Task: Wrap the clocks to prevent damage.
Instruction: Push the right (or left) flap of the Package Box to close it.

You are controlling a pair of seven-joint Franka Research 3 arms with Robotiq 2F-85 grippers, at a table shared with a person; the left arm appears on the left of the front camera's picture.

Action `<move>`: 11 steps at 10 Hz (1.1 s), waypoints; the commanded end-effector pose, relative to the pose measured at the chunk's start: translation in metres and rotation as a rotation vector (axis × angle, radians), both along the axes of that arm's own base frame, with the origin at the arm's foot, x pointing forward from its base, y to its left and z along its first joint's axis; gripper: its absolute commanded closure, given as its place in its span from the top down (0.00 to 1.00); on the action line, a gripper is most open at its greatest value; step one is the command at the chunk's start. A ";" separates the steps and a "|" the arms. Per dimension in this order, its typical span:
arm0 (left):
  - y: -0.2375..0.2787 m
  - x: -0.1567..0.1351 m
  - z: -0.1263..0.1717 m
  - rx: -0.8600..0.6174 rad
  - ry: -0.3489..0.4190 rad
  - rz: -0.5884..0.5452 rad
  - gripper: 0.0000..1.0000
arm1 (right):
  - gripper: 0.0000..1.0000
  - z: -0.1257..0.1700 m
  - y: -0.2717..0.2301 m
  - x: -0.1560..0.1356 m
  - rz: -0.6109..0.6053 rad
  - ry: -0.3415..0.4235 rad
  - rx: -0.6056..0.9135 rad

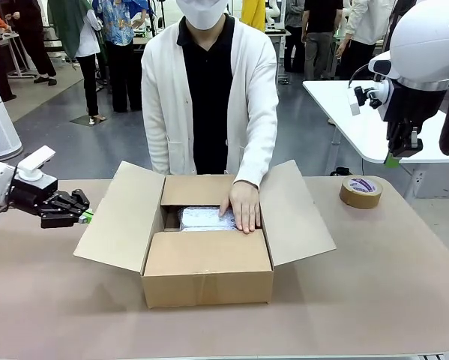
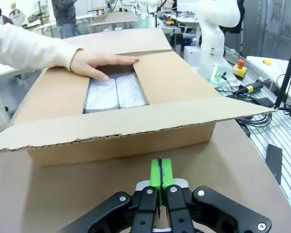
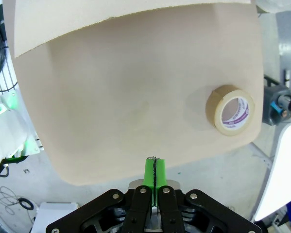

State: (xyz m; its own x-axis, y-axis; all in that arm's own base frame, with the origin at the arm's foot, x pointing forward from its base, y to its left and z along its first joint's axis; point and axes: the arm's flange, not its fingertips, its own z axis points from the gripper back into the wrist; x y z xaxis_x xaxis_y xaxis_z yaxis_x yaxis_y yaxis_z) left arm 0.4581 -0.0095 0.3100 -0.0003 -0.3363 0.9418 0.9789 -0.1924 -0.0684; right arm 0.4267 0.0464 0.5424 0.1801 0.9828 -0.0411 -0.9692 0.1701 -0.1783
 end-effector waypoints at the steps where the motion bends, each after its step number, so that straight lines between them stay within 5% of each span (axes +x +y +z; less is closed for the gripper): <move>1: -0.005 0.005 -0.008 -0.051 -0.040 0.001 0.00 | 0.01 0.001 0.000 -0.002 -0.001 0.006 -0.003; 8: -0.074 0.008 0.051 -0.072 -0.133 -0.041 0.00 | 0.01 0.001 0.000 -0.002 -0.001 0.006 -0.003; 11: -0.113 0.016 0.051 -0.027 -0.150 -0.044 0.00 | 0.01 0.001 0.000 -0.002 -0.001 0.006 -0.003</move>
